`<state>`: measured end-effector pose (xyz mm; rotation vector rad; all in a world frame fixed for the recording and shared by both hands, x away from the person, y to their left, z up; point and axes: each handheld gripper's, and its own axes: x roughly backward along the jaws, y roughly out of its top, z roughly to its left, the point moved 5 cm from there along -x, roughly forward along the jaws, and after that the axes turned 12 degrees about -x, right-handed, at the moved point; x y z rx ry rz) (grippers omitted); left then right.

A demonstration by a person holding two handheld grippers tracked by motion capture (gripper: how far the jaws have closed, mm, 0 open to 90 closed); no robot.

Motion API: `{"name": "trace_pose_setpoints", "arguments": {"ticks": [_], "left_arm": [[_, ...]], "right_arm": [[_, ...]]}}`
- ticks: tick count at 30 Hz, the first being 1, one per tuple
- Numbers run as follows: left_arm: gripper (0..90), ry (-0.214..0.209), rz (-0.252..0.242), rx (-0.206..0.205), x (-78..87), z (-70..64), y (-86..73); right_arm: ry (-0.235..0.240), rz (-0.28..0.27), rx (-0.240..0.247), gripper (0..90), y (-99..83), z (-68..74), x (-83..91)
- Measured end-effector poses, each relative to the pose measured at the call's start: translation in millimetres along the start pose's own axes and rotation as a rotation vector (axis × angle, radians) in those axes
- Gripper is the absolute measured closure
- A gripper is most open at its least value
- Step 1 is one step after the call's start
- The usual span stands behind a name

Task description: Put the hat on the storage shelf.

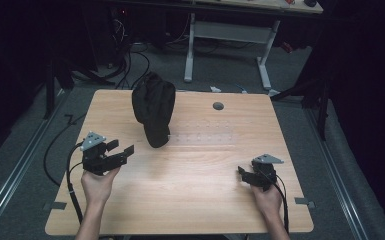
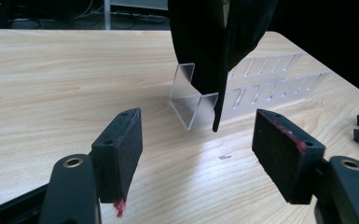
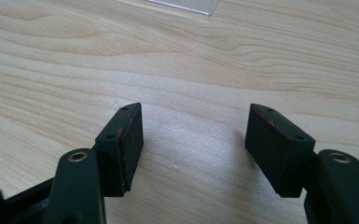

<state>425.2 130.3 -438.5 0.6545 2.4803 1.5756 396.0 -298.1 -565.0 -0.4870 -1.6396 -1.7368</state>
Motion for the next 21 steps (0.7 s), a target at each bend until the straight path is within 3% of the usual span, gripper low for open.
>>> {"name": "trace_pose_setpoints", "arguments": {"ticks": [21], "left_arm": [[33.7,0.040,0.037,0.041,1.4,19.1,-26.0]], "right_arm": [[0.001,0.000,0.000,37.1,0.0,0.0,0.0]]}}
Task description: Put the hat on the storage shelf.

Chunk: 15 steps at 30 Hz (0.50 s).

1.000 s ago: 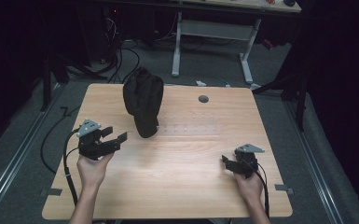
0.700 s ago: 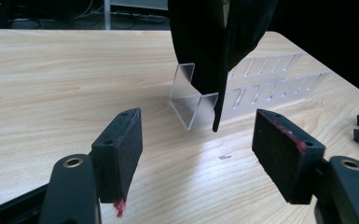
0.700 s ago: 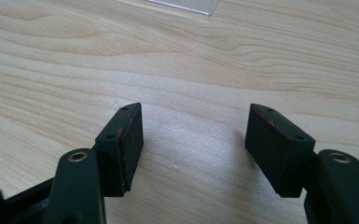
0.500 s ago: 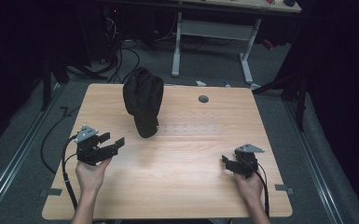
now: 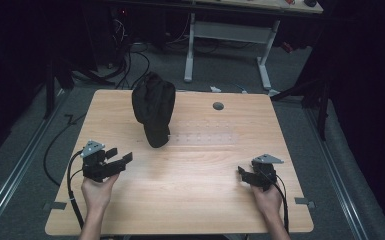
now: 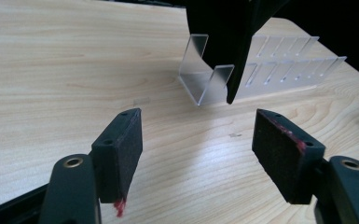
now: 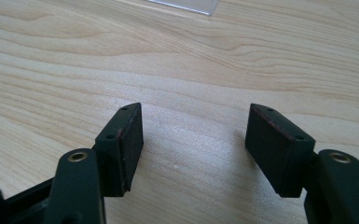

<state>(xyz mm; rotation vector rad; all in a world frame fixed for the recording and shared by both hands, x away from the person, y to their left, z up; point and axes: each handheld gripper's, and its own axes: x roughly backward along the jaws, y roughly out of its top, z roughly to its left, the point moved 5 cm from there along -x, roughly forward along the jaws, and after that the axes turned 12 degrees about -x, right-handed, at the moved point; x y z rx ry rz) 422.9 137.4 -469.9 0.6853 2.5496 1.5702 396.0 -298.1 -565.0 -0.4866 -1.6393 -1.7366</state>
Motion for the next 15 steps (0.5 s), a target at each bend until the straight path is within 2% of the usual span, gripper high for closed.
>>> {"name": "trace_pose_setpoints", "arguments": {"ticks": [15], "left_arm": [[33.6,0.029,0.041,-0.017,-7.2,7.3,-23.0]], "right_arm": [[0.000,0.000,0.000,37.1,0.0,0.0,0.0]]}}
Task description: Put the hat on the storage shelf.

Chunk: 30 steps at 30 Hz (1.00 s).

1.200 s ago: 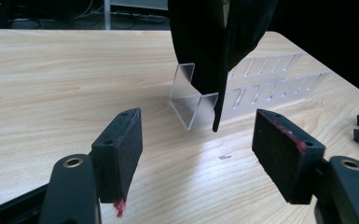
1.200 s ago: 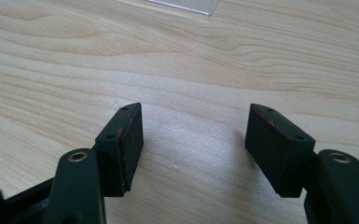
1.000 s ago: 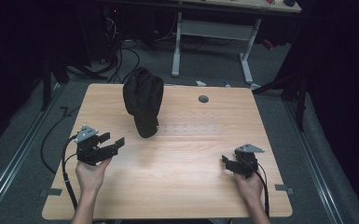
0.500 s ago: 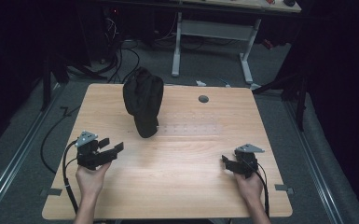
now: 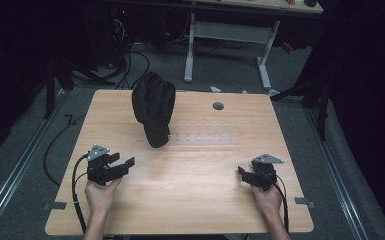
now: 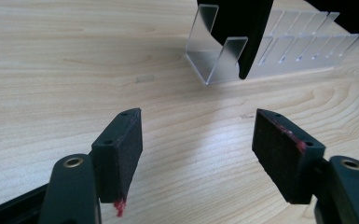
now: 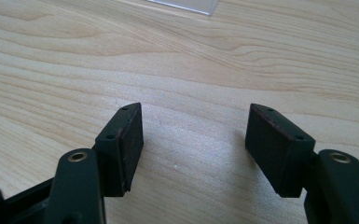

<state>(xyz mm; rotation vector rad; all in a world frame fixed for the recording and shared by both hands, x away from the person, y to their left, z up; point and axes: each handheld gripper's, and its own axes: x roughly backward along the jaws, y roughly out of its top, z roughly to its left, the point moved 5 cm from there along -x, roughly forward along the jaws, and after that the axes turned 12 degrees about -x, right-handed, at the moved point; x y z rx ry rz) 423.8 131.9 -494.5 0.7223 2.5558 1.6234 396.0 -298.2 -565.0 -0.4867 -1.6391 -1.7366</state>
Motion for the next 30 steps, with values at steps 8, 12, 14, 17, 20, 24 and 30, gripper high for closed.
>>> {"name": "trace_pose_setpoints", "arguments": {"ticks": [8,12,14,17,20,24,30], "left_arm": [[33.7,0.020,0.025,-0.031,-7.4,2.6,-15.5],[33.7,0.039,0.051,-0.072,-12.3,4.6,-26.4],[33.7,0.052,0.058,-0.101,-14.9,5.8,-32.3],[33.8,0.069,0.061,-0.134,-17.8,7.6,-39.3],[33.9,0.081,0.055,-0.147,-19.5,9.9,-42.7],[33.9,0.102,0.043,-0.164,-20.5,13.6,-44.8],[33.6,0.133,0.052,-0.210,-23.1,17.2,-52.5]], "right_arm": [[0.000,0.000,0.001,37.0,0.0,-0.1,0.0],[0.000,0.000,0.001,37.0,0.0,0.0,0.0],[0.000,-0.001,0.001,37.1,0.1,0.0,0.0],[0.000,0.000,0.001,37.1,0.0,-0.1,0.0],[0.000,0.000,0.001,37.0,0.1,-0.1,0.0],[0.000,0.000,0.001,37.0,0.0,0.0,0.0],[0.000,0.000,0.001,37.1,0.1,0.0,0.0]]}}
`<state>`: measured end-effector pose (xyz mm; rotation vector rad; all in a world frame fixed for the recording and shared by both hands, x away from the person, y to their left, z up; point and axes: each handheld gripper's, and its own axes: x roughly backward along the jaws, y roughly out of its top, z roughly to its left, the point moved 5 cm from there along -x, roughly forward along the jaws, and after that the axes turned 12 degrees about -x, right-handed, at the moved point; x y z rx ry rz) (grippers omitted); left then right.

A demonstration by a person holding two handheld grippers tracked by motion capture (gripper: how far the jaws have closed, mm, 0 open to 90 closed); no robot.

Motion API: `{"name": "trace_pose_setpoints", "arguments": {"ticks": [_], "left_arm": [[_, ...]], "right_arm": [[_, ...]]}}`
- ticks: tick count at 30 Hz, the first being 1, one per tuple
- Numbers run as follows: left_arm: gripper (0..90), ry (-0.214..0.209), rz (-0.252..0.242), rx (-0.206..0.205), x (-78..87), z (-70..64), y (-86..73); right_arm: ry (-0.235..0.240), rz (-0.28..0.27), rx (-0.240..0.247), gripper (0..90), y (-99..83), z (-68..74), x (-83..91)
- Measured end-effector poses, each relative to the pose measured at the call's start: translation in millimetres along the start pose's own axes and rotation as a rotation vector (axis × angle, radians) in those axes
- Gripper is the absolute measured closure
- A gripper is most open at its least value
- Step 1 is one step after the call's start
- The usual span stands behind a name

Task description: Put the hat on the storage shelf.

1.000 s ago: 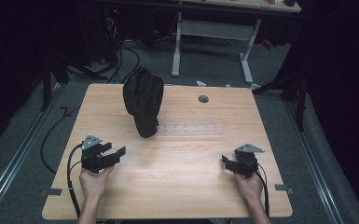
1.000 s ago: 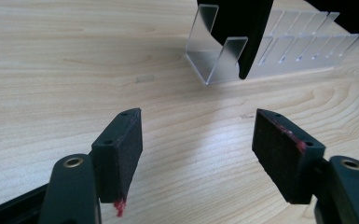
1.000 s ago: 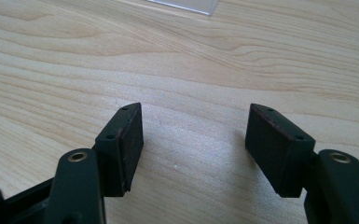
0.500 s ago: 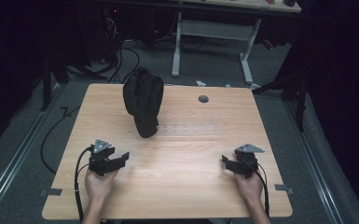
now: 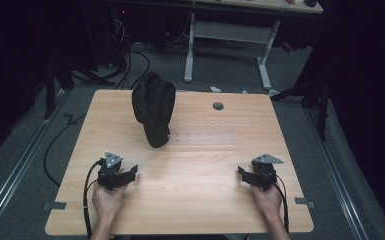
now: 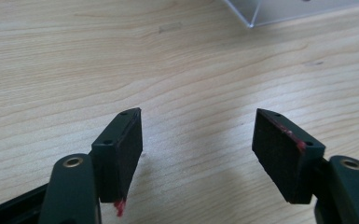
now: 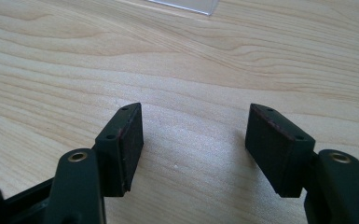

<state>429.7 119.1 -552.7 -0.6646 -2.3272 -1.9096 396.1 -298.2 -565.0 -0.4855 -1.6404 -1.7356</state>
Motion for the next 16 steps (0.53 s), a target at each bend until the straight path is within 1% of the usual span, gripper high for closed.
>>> {"name": "trace_pose_setpoints", "arguments": {"ticks": [3,4,5,10,16], "left_arm": [[33.6,0.005,0.025,-0.028,-3.3,-2.1,-8.2],[33.6,0.007,0.024,-0.033,-4.8,-2.4,-11.0],[32.9,0.005,0.029,-0.025,-4.8,-2.3,-10.9],[32.1,0.004,0.028,-0.020,-5.0,-2.1,-10.8],[31.1,0.003,0.030,-0.022,-4.9,-2.3,-11.1]], "right_arm": [[0.000,0.000,0.000,37.0,0.0,0.0,0.0],[0.000,0.000,-0.001,37.0,-0.1,0.1,0.0],[0.000,0.000,0.000,37.0,0.0,0.0,0.0],[0.000,0.000,0.000,37.0,-0.1,0.0,0.0],[0.000,0.000,0.001,37.0,-0.1,0.0,0.1]]}}
